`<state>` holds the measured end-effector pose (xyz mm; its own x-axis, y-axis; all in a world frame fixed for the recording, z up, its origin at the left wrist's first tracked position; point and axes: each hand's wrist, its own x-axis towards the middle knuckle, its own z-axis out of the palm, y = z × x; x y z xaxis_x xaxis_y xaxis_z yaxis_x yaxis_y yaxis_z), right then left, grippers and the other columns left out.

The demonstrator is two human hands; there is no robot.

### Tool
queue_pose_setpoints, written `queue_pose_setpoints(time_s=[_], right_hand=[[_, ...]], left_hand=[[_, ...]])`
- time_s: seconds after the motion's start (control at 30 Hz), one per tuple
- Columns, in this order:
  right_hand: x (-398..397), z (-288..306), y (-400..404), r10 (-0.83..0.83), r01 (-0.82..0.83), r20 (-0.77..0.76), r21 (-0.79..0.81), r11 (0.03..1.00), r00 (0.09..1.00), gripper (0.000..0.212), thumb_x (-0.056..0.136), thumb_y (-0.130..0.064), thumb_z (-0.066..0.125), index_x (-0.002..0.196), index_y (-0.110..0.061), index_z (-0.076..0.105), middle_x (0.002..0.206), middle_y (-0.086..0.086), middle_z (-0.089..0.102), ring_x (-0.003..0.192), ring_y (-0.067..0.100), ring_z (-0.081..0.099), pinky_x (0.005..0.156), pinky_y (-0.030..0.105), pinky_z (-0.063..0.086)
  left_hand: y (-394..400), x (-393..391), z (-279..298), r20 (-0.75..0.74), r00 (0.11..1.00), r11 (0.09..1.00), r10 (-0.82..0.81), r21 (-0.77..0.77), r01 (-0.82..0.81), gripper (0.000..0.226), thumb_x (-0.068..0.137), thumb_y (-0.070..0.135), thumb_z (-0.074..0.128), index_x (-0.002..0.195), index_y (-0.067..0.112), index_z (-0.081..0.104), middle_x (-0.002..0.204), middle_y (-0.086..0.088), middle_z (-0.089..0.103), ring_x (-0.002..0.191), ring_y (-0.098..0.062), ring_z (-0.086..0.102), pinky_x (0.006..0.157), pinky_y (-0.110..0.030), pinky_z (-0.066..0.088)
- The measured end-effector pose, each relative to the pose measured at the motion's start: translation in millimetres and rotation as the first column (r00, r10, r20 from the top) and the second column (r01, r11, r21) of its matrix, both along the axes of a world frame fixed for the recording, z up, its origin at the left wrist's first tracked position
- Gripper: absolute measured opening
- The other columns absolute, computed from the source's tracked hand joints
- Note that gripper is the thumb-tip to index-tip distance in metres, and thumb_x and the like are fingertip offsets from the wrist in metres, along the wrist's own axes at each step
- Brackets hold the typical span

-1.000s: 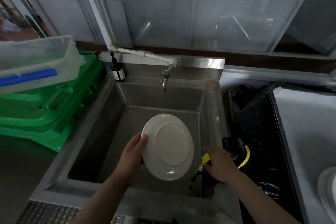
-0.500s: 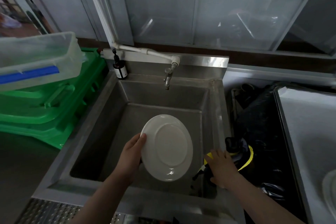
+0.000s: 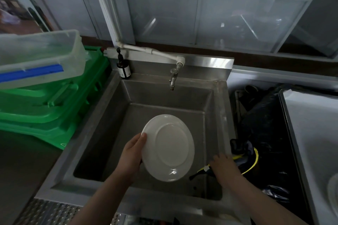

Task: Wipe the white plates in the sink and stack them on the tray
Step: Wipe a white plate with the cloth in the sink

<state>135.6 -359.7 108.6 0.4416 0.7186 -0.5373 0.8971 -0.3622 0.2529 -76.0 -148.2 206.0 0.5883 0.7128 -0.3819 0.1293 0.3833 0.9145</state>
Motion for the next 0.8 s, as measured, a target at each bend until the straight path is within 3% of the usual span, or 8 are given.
queue_pose_setpoints(time_s=[0.17,0.33,0.47,0.63,0.8], right_hand=[[12.2,18.6,-4.0,-0.154,0.201,-0.203,0.236,0.951,0.967,0.025,0.101,-0.032,0.043,0.117,-0.022,0.058,0.117,0.003,0.062,0.108,0.024,0.060,0.081,0.033,0.046],[10.8,46.9,2.4,-0.309,0.452,-0.363,0.428,0.783,0.879,0.023,0.101,-0.030,0.044,0.117,-0.021,0.057,0.111,0.003,0.066,0.097,0.024,0.064,0.078,0.038,0.051],[3.4,71.2,21.8,-0.354,0.575,-0.466,0.522,0.630,0.811,0.023,0.102,-0.026,0.047,0.121,-0.017,0.056,0.104,0.006,0.067,0.091,0.027,0.064,0.068,0.032,0.043],[-14.0,94.4,42.9,-0.352,0.656,-0.557,0.577,0.488,0.752,0.013,0.102,-0.027,0.048,0.112,-0.022,0.054,0.088,-0.003,0.062,0.078,0.016,0.061,0.063,0.034,0.048],[-32.5,107.4,69.5,-0.368,0.732,-0.634,0.605,0.314,0.681,0.012,0.103,-0.031,0.047,0.109,-0.023,0.053,0.091,-0.007,0.059,0.078,0.009,0.055,0.055,0.018,0.033]], left_hand=[[10.9,-5.1,-1.4,0.014,1.000,1.000,0.016,-0.015,-0.016,0.029,0.101,0.034,0.050,0.111,0.017,0.071,0.107,-0.017,0.073,0.097,-0.036,0.068,0.085,-0.056,0.054],[19.2,-8.0,1.5,0.036,0.999,0.999,0.022,-0.027,-0.021,0.030,0.104,0.031,0.046,0.112,0.015,0.069,0.110,-0.021,0.070,0.096,-0.036,0.066,0.087,-0.058,0.052],[26.4,-10.3,9.6,0.060,0.998,1.000,-0.021,-0.016,0.022,0.033,0.104,0.032,0.043,0.119,0.014,0.067,0.112,-0.020,0.071,0.107,-0.044,0.065,0.091,-0.064,0.050],[34.1,-12.2,19.8,0.083,0.992,0.995,-0.096,0.014,0.095,0.035,0.097,0.039,0.047,0.118,0.018,0.067,0.109,-0.013,0.073,0.099,-0.035,0.070,0.083,-0.054,0.057],[41.0,-12.1,29.7,0.094,0.982,0.987,-0.162,0.019,0.161,0.045,0.089,0.049,0.054,0.118,0.017,0.068,0.114,-0.018,0.070,0.107,-0.044,0.065,0.089,-0.062,0.052]])
